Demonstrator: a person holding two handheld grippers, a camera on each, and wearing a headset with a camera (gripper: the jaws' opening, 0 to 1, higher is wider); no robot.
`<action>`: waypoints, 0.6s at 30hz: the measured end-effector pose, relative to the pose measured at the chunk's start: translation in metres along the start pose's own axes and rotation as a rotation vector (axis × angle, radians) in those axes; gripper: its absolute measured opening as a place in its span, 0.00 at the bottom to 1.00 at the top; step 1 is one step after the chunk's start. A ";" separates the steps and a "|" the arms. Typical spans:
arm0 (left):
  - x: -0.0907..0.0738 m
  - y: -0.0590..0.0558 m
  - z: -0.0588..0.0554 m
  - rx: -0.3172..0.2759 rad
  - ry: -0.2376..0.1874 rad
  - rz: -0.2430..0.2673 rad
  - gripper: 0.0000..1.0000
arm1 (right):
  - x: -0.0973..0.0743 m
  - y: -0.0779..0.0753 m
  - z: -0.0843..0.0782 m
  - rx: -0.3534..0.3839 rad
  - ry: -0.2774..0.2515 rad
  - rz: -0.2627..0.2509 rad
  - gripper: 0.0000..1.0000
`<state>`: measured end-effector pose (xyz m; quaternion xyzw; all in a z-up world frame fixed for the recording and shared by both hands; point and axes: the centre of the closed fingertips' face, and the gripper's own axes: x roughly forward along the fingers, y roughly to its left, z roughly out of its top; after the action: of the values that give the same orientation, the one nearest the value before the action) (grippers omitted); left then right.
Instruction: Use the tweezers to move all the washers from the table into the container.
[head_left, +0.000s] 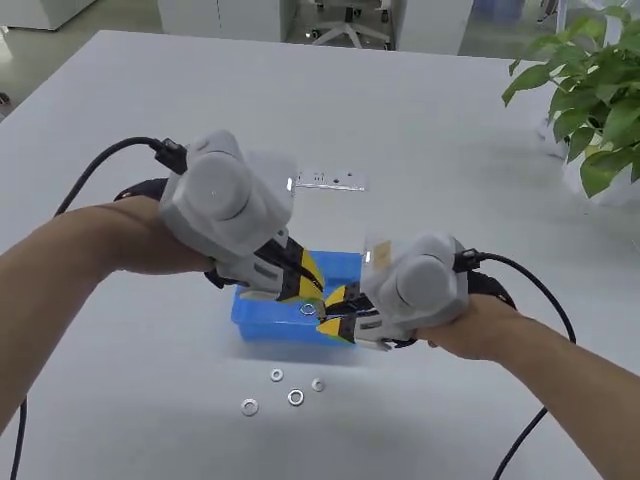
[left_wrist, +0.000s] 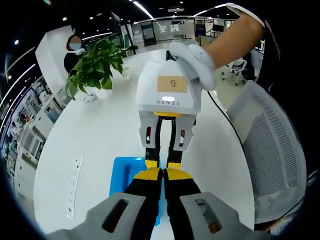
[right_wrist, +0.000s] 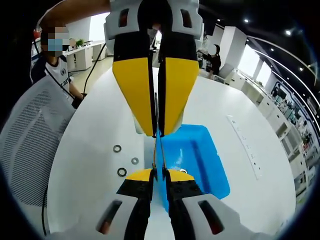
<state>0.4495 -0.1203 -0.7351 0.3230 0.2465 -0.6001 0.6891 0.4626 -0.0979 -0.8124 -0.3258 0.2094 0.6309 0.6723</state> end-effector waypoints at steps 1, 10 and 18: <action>0.000 -0.002 -0.001 -0.003 0.000 -0.002 0.06 | 0.001 0.002 0.000 0.001 0.000 0.003 0.12; 0.007 -0.023 -0.012 -0.030 0.010 -0.027 0.06 | 0.011 0.026 -0.006 0.004 0.012 0.040 0.12; 0.010 -0.034 -0.024 -0.055 0.020 -0.044 0.06 | 0.021 0.043 -0.009 0.010 0.012 0.069 0.12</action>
<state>0.4183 -0.1113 -0.7635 0.3044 0.2766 -0.6050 0.6818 0.4235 -0.0898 -0.8405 -0.3186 0.2277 0.6507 0.6506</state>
